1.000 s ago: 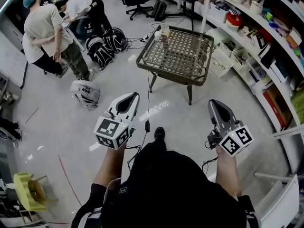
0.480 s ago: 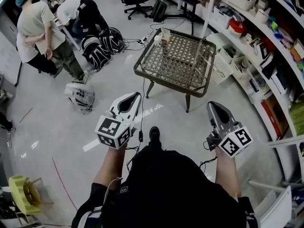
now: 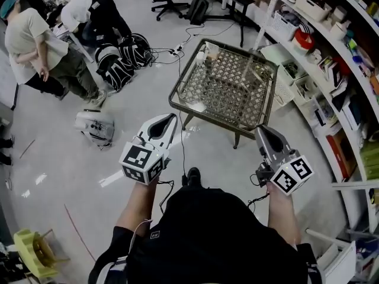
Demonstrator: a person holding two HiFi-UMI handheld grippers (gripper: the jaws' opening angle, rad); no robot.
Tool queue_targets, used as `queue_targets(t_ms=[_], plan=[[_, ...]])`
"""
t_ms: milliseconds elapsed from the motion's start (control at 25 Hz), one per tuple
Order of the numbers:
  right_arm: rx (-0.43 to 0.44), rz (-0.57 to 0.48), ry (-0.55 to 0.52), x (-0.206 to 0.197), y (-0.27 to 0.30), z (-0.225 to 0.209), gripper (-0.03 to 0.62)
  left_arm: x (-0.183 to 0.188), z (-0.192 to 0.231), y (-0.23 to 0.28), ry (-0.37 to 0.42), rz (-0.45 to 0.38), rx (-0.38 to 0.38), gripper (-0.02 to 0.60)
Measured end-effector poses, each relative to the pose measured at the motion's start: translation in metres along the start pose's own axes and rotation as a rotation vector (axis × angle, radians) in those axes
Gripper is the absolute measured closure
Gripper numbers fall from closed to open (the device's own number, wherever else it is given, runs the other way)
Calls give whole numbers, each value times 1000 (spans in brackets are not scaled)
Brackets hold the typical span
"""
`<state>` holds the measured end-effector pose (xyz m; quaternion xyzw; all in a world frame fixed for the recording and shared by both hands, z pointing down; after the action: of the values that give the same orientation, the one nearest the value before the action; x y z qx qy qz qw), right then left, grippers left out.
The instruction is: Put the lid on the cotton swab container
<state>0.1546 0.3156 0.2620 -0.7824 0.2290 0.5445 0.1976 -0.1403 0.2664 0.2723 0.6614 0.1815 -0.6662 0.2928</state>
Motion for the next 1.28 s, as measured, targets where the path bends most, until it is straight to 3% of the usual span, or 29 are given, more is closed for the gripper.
queue_targets(t_ms=[400, 1000, 1280], plan=[[2, 19, -4, 5, 101, -20, 583, -1, 84, 47, -16, 23, -14, 565], [6, 34, 48, 2, 162, -75, 583, -2, 128, 97, -40, 59, 16, 565], [52, 29, 87, 10, 204, -134, 583, 6, 145, 154, -36, 91, 60, 563]])
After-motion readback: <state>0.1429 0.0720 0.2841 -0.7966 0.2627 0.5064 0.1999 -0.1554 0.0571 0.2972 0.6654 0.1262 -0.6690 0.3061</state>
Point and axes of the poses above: the fingertips, and each gripper's own axes: y forward along the fingers, z to its left, x out of its top, the point moved 5 cm from there along -y, backward along the fingers, and after that the axes turned 4 degrees about -z, right-handed, at the moved point
